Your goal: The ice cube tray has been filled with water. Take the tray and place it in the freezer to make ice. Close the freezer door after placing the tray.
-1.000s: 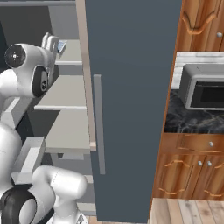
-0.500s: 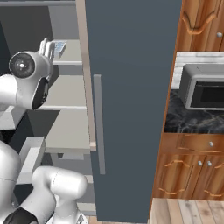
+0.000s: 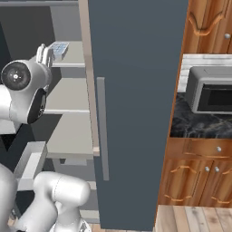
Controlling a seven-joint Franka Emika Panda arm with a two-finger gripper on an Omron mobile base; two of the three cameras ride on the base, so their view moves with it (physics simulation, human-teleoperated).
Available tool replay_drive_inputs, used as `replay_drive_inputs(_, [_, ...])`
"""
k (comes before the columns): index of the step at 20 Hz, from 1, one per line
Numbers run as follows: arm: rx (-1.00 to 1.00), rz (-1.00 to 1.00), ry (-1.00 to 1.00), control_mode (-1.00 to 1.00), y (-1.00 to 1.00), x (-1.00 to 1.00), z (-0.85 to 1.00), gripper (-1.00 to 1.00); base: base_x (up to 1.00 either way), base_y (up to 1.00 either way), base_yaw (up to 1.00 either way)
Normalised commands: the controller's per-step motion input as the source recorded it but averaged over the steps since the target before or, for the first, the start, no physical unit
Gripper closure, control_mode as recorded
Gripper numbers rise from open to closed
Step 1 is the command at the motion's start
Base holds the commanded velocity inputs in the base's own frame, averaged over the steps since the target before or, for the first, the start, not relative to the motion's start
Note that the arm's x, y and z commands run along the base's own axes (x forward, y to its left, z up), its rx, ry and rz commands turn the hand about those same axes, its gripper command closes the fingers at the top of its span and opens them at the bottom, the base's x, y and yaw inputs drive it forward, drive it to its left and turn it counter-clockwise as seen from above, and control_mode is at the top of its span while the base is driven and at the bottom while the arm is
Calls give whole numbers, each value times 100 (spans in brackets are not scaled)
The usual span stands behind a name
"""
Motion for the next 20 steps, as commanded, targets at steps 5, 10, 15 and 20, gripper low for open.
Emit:
replay_drive_inputs(5, [0,0,0,-100,0,-57,-8,-100,0,0,0])
replay_drive_inputs(10, [0,0,0,100,0,-9,0,-100,-40,0,0])
replay_drive_inputs(15, [0,0,0,100,0,0,0,-100,-54,0,6])
replay_drive_inputs(20, [0,0,0,100,0,0,0,-100,-38,0,16])
